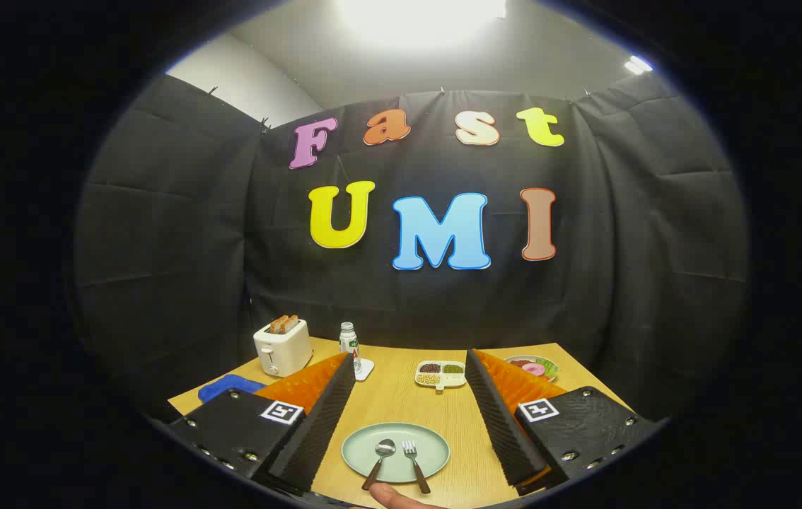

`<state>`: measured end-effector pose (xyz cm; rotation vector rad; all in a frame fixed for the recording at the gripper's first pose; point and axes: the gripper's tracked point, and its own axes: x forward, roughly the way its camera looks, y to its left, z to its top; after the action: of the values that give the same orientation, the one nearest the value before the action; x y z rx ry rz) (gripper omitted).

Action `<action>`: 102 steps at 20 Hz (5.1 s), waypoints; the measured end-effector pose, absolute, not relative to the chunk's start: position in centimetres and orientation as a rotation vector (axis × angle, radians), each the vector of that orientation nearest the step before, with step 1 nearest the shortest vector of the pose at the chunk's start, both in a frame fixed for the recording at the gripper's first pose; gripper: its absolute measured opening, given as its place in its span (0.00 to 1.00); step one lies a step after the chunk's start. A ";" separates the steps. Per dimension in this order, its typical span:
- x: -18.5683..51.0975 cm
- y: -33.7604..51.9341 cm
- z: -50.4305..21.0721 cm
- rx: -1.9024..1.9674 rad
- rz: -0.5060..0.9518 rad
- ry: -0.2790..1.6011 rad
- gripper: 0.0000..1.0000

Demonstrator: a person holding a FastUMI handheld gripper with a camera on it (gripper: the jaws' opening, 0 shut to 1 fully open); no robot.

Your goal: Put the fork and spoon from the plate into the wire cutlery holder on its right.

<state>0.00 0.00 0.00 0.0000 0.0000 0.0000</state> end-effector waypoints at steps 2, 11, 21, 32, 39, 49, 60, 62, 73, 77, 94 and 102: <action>0.1 -0.1 -0.2 -0.003 -0.002 0.007 0.95; 0.2 0.0 -0.3 -0.008 0.010 0.012 0.95; 0.3 0.2 -3.2 -0.076 0.031 0.076 0.95; 0.2 0.4 -12.2 -0.103 0.077 0.353 0.95; 0.6 -0.6 -18.7 -0.086 0.083 0.565 0.95; -0.2 -2.4 -26.8 -0.097 0.055 0.846 0.95; 0.9 -2.1 -31.4 -0.118 0.115 0.994 0.54; 1.0 -2.4 -32.4 -0.127 0.107 1.035 0.33; 0.1 -5.0 -29.6 -0.118 0.173 1.181 0.05; 0.3 -7.4 -26.6 -0.152 0.189 1.190 0.05; -1.9 -16.7 -14.3 -0.129 0.201 1.243 0.05; -2.8 -21.1 -14.8 -0.098 0.128 1.322 0.05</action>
<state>-2.80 -21.15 -14.83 -0.0980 1.3218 0.1279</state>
